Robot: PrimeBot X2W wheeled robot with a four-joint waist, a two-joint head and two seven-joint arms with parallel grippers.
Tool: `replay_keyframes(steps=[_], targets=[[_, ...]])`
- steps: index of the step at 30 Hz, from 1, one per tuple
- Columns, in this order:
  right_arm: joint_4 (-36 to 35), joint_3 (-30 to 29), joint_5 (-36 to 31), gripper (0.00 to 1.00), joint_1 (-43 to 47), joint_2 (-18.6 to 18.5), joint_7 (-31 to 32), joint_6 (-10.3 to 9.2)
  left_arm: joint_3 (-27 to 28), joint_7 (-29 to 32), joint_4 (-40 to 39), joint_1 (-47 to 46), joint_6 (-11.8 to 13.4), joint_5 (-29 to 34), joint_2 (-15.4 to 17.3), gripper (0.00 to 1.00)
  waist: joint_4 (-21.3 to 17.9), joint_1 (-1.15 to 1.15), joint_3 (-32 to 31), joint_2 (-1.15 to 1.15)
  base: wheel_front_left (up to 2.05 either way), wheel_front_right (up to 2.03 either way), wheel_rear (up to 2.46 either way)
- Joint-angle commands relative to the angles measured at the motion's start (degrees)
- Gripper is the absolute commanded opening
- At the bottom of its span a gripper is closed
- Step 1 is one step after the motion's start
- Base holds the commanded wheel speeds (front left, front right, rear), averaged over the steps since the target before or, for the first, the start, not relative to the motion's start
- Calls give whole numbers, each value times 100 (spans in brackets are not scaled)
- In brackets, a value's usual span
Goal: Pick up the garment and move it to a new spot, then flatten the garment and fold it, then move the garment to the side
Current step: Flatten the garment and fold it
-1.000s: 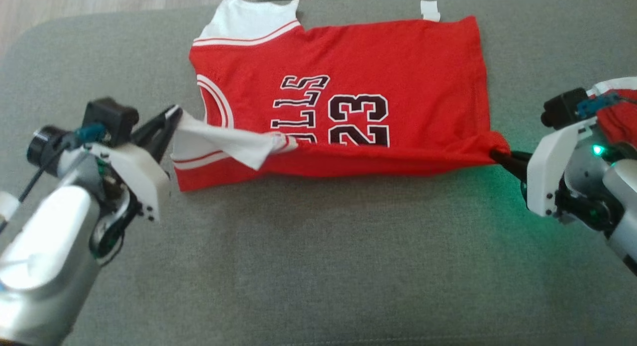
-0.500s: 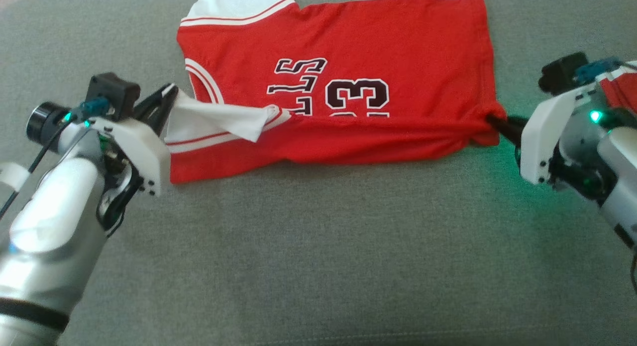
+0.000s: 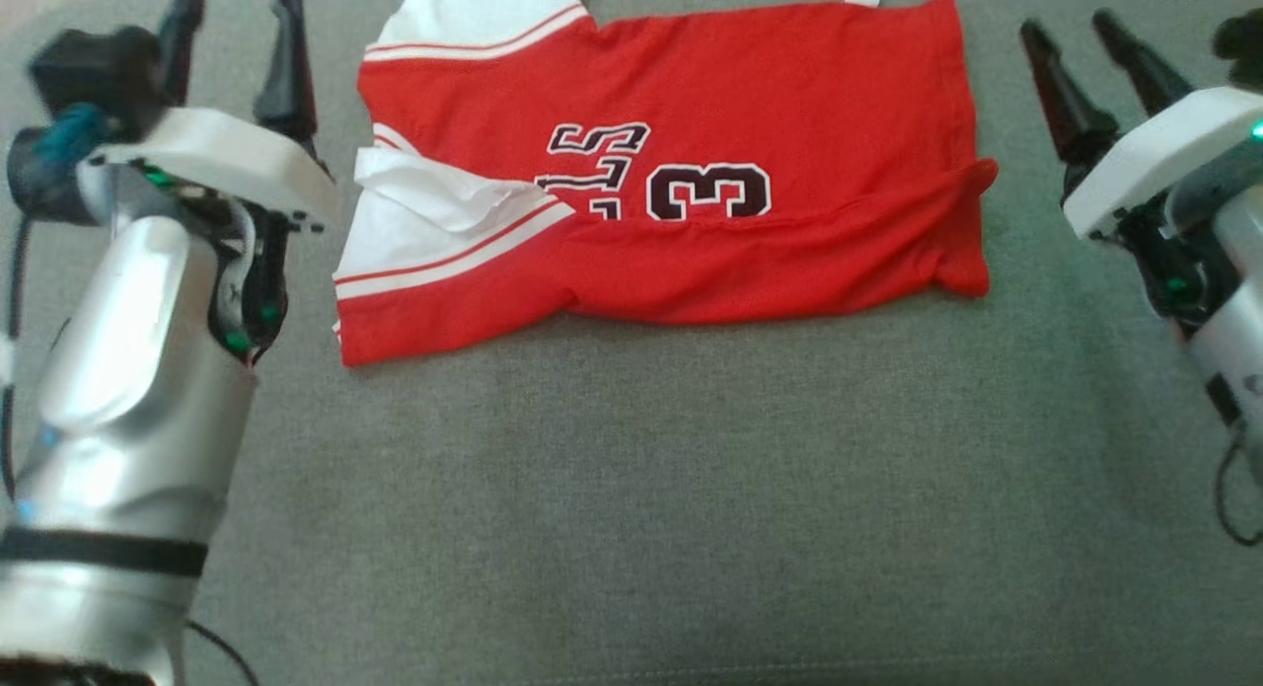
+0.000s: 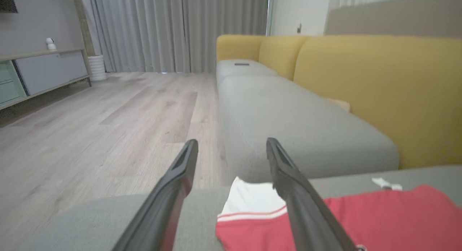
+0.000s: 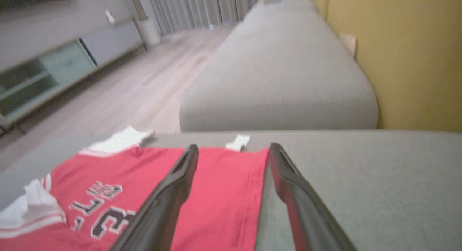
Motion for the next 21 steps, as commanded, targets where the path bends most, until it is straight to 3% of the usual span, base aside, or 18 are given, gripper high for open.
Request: replay_keyframes(steps=[1,4,8,11,15,18,21], targets=[[-55,-176,-75,100,109,94,-421,39,481,-66,-559,44,115,-3,111,100,2,0,-113,0,0,0,0],[27,-494,-261,100,340,299,-1026,39,969,-68,-1315,655,226,89,-128,100,-6,0,-258,0,0,0,0],[-10,-1333,-722,100,774,759,-1261,39,1416,-69,-2084,1544,255,337,-498,100,-64,0,-474,0,0,0,0],[-595,-2485,-1736,100,1366,1197,-1268,39,1612,-70,-2499,2139,203,557,-795,100,-109,0,-594,0,0,0,0],[-1655,-3686,-3249,100,2620,2159,-1270,39,1705,-70,-2750,2778,100,885,-1055,100,-122,0,-746,0,0,0,0],[-2330,-4211,-3894,100,3416,2558,-1271,39,1783,-70,-2780,3156,118,993,-1193,100,-129,0,-827,0,0,0,0],[-2675,-4372,-3994,100,3864,2632,-1271,39,1773,-70,-2731,3374,95,1109,-1255,100,-145,0,-847,0,0,0,0]])
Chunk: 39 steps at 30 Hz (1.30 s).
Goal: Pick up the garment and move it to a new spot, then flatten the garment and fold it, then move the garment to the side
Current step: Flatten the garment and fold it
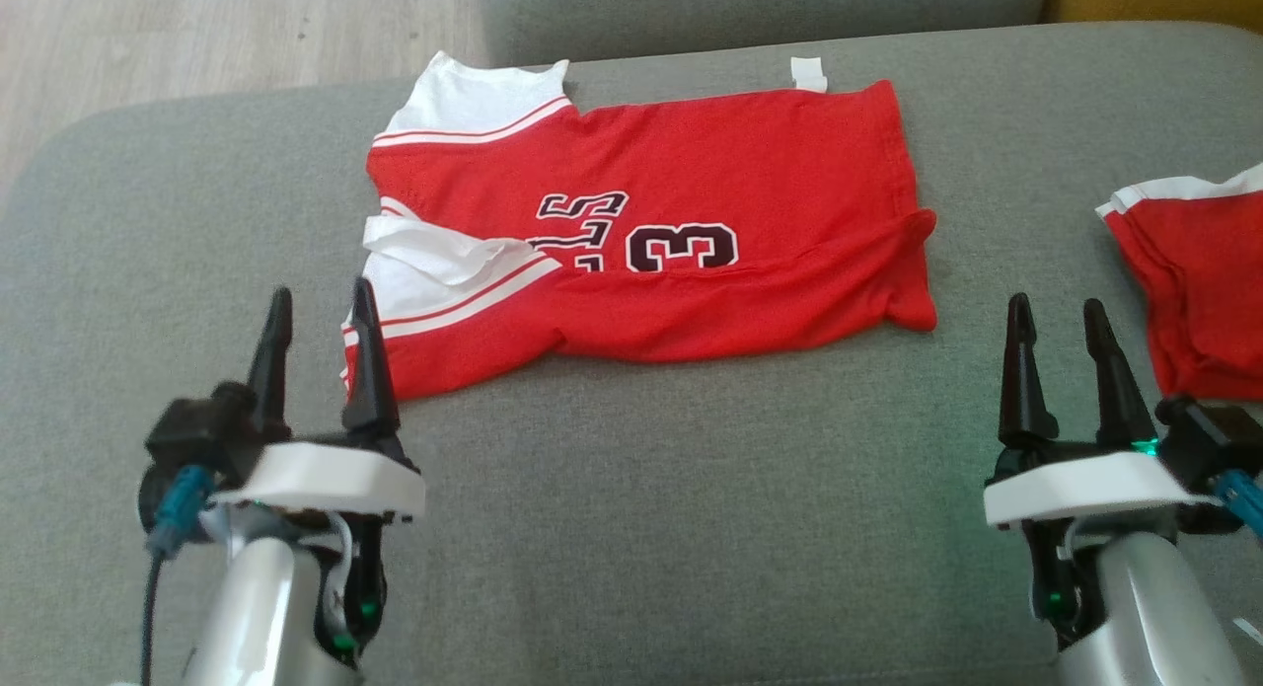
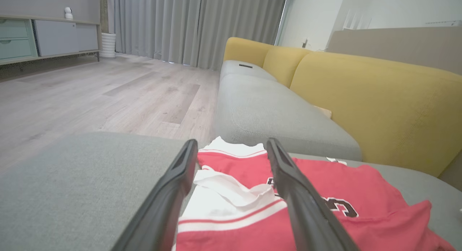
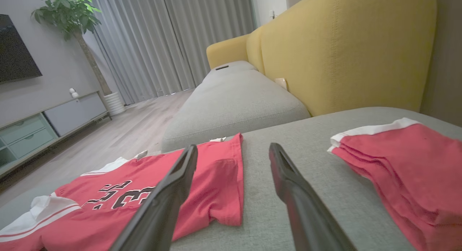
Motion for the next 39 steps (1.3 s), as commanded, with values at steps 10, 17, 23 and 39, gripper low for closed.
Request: replay_keyframes(steps=[10,17,23,39], targets=[[-531,258,219,100,-151,-23,-62,39,80,-29,1008,-445,32,452,-21,100,-186,0,140,0,0,0,0],[-490,398,250,100,-184,-22,-62,39,177,-4,2152,-866,393,688,139,100,-312,0,242,0,0,0,0],[-485,517,330,100,-194,-22,-62,39,156,281,2987,-1182,596,834,336,100,-423,0,303,0,0,0,0],[-183,303,230,100,-309,-22,105,39,-66,263,3722,-1737,313,772,375,0,-377,0,436,0,0,0,0]])
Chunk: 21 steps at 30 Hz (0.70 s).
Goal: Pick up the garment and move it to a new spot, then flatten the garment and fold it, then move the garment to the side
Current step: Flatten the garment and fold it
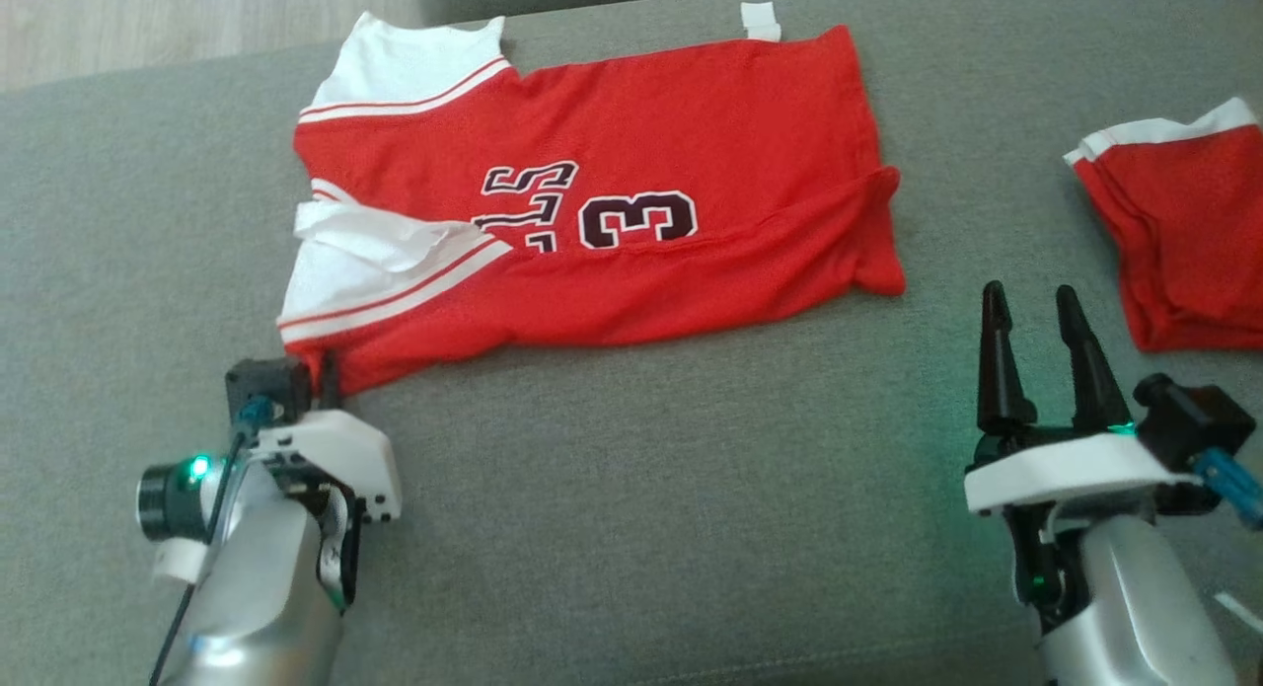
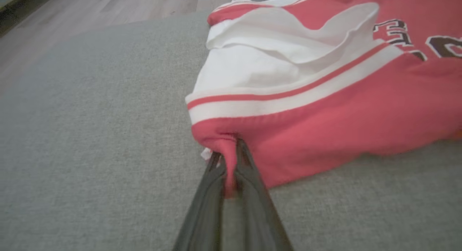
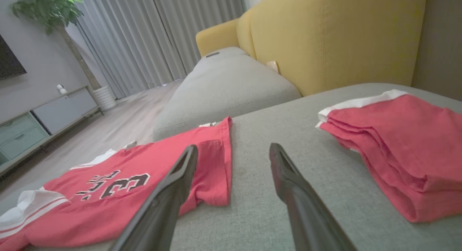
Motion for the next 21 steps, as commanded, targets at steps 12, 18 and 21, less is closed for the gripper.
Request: replay_keyframes(steps=[12,18,21], targets=[[1346,5,620,100,-1167,-20,846,39,-152,-349,-1100,-427,-80,166,58,0,417,0,218,0,0,0,0],[2565,-116,955,100,-1893,-20,1019,39,-336,-353,-1707,-323,-93,316,10,0,579,0,285,0,0,0,0],[3107,-2,1232,100,-2205,-20,1056,39,-384,-353,-1797,-280,-103,341,2,0,618,0,289,0,0,0,0]])
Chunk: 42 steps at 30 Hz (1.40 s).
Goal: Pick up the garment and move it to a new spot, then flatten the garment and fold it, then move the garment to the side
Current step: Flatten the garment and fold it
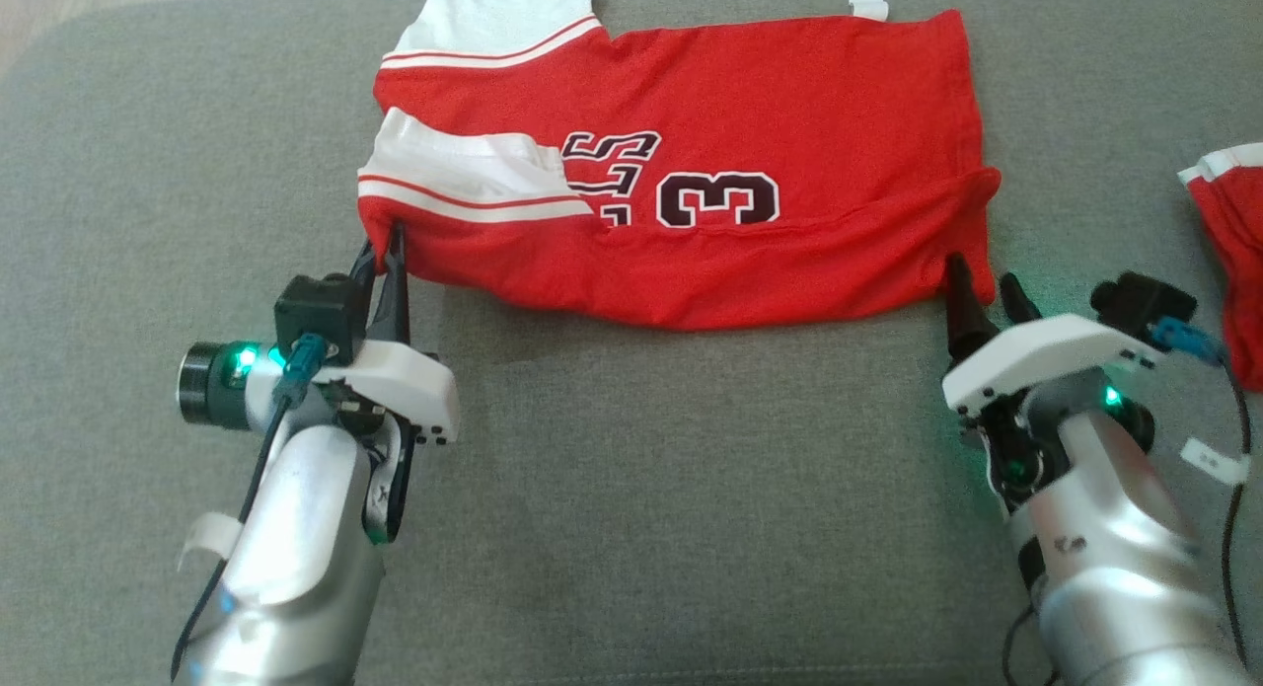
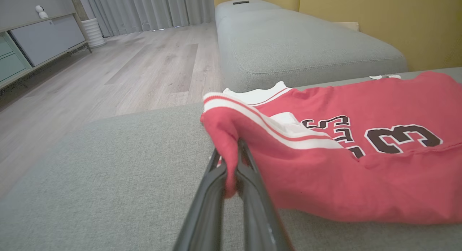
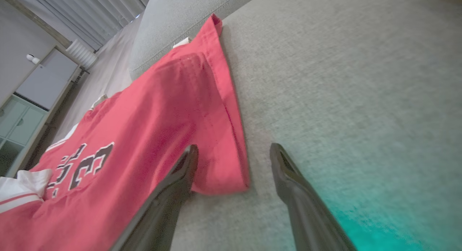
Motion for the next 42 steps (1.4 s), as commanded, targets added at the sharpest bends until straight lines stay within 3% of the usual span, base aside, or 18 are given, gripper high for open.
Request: replay_keyframes(steps=[1,6,7,8,9,22,34,42], targets=[[44,238,142,100,-223,-3,24,39,140,-70,-228,-134,-8,57,93,0,17,0,1,0,0,0,0],[641,656,390,100,-555,-3,-74,39,126,-70,-252,-97,-11,56,99,0,35,0,-26,0,0,0,0],[739,719,413,77,-605,-3,-111,39,129,-70,-250,-90,-9,54,105,0,34,0,-34,0,0,0,0],[840,769,394,3,-653,-3,-181,39,133,-70,-246,-81,-8,53,114,0,29,0,-44,0,0,0,0],[940,812,347,0,-699,-3,-265,39,138,-70,-237,-71,-7,50,126,0,22,0,-56,0,0,0,0],[1728,781,-481,0,-920,-3,-1110,39,314,-71,-36,215,57,-43,349,0,-256,0,-472,0,0,0,0],[1436,769,-484,0,-199,-3,-1165,39,306,-71,-208,817,-3,-160,393,0,-313,0,-1148,0,0,0,0],[914,627,-429,0,575,-121,-870,39,150,90,-618,1536,-53,-241,408,0,-246,0,-1461,0,0,0,0]])
